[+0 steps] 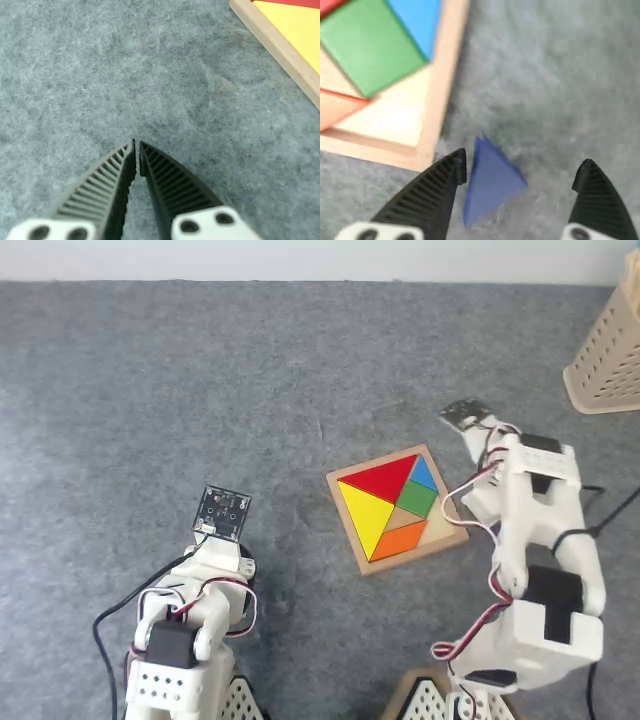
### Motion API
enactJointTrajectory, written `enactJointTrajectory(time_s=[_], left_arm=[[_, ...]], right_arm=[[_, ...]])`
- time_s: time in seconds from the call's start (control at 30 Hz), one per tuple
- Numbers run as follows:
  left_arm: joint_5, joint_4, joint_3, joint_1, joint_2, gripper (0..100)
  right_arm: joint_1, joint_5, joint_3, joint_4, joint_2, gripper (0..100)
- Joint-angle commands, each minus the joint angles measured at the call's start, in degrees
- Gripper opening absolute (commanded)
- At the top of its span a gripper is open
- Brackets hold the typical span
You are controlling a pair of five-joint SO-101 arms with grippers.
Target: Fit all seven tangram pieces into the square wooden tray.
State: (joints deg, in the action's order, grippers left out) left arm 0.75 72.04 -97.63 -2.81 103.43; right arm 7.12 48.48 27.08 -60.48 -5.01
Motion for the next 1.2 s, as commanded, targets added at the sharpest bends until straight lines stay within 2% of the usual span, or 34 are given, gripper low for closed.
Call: enactJointTrajectory(time_s=[0.0, 0.33, 0.53, 0.8, 1.03, 1.17], left_arm=[[-0.4, 0.4, 1.1, -0.4, 1.2, 1], [-0.4, 0.4, 1.1, -0.4, 1.2, 1], [-0.4, 0.4, 1.1, -0.4, 1.2, 1], [-0.4, 0.4, 1.1, -0.4, 1.2, 1], [-0.4, 0.4, 1.1, -0.4, 1.2, 1], [-0.4, 0.4, 1.1, -0.4, 1.2, 1]], right_arm=[[-0.2, 2.9, -3.1, 0.1, -1.5, 33.3], [5.2, 4.7, -7.5, 0.8, -9.5, 33.3], [9.1, -1.1, -7.2, 0.8, -6.4, 33.3], [6.4, -1.7, -5.2, -0.6, -8.8, 32.7], [6.4, -3.2, -6.7, -3.1, -9.4, 6.9], [5.8, -12.0, -10.1, -4.9, -9.2, 5.3]])
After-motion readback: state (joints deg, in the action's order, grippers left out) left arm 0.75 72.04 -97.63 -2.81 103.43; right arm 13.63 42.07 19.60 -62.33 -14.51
